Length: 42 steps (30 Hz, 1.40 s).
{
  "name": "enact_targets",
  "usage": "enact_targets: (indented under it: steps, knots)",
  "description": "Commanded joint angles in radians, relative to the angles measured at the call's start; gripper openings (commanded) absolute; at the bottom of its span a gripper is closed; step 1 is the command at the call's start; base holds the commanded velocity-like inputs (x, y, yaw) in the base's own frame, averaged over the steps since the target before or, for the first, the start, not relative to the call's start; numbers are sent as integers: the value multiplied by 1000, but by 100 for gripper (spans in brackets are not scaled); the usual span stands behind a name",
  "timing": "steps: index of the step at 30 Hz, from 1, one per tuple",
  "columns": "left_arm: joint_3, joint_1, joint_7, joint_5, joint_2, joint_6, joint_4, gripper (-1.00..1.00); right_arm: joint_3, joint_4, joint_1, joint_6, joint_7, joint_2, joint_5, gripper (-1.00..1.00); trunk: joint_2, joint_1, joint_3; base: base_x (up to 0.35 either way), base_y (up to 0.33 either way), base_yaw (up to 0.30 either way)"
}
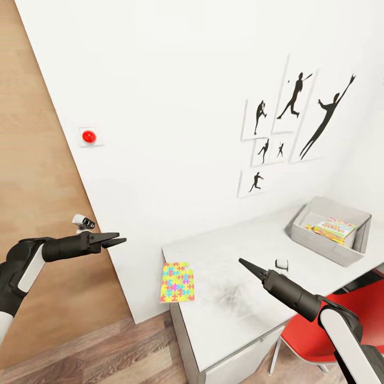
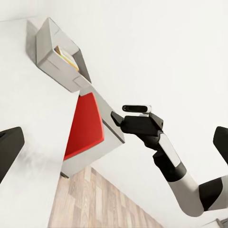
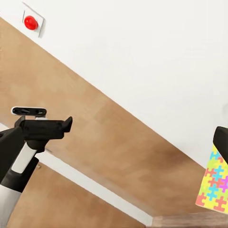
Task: Put all the toys in the child's room - the three board games (two on the bed and one on the table), the two jigsaw puzzles on the table, and the tennis ball on the table - inside the toy box on the table in the child's room.
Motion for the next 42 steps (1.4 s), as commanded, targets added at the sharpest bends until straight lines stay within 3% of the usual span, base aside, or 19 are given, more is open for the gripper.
enact_targets:
  steps: [1,20,30,42]
  knots:
    - [0,-1,-2,2,0,10,0,100,-1,0,-1,7,-1,0,-5,100,-2,1,0,0,0,0]
    - [-2,-1,-2,3,-2,10,0,100,-1,0,-1,6,-3,0,-4,100,-2,1,31,0,0,0]
    - [-2,-1,-2,3,-2,10,-2,100,2,0,-1,-57,-4,-1,-5,100,-2,1,48,0,0,0]
    - [-1,-1,-2,1,-2,10,-2,100,3,0,-1,-62,-15,0,-4,100,-2,1,52,0,0,0]
